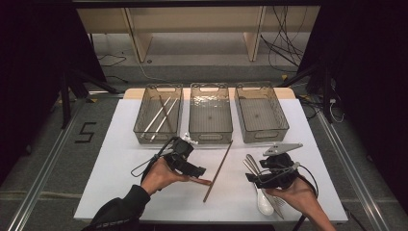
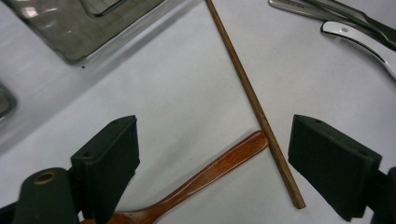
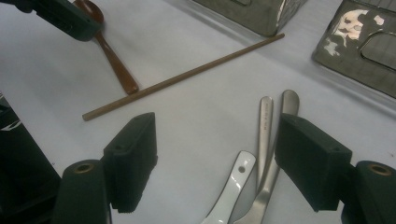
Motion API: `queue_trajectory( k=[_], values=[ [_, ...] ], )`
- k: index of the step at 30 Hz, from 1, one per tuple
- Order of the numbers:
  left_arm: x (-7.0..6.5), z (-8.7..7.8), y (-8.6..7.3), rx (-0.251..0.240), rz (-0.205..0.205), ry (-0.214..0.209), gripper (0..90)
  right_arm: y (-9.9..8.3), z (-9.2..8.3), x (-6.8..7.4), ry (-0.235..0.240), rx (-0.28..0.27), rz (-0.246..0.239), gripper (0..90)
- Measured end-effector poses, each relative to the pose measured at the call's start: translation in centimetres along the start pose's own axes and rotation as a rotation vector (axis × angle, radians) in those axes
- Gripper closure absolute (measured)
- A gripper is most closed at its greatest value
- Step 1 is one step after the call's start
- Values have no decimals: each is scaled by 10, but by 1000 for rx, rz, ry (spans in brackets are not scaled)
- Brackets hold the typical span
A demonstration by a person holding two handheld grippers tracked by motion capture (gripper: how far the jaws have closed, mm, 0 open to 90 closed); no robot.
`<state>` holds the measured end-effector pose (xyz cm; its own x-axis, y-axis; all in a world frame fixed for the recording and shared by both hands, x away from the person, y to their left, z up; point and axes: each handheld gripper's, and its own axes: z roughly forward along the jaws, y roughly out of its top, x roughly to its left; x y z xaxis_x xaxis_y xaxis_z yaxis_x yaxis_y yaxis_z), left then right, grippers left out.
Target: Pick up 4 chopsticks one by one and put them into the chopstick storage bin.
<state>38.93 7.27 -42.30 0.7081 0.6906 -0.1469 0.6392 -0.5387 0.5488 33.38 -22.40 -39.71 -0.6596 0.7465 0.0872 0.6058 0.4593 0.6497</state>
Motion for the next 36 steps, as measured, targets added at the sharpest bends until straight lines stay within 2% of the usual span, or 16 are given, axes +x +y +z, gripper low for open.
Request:
queue_trajectory(
  k=[8, 16, 22, 30, 36],
  values=[
    [-10, 15, 2, 55, 29, -12, 171, 0, 0, -1, -4, 7, 6, 305],
    [-18, 27, 2, 83, 49, -19, 197, -1, 2, -1, -3, 12, 5, 305],
    [-27, 37, 2, 108, 81, -30, 220, -1, 2, -1, -2, 16, 9, 305],
    [-34, 44, 4, 126, 117, -34, 259, -1, 3, -1, 2, 19, 14, 305],
    [-41, 40, 0, 137, 131, -39, 297, -1, 2, -2, 1, 18, 14, 305]
  ],
)
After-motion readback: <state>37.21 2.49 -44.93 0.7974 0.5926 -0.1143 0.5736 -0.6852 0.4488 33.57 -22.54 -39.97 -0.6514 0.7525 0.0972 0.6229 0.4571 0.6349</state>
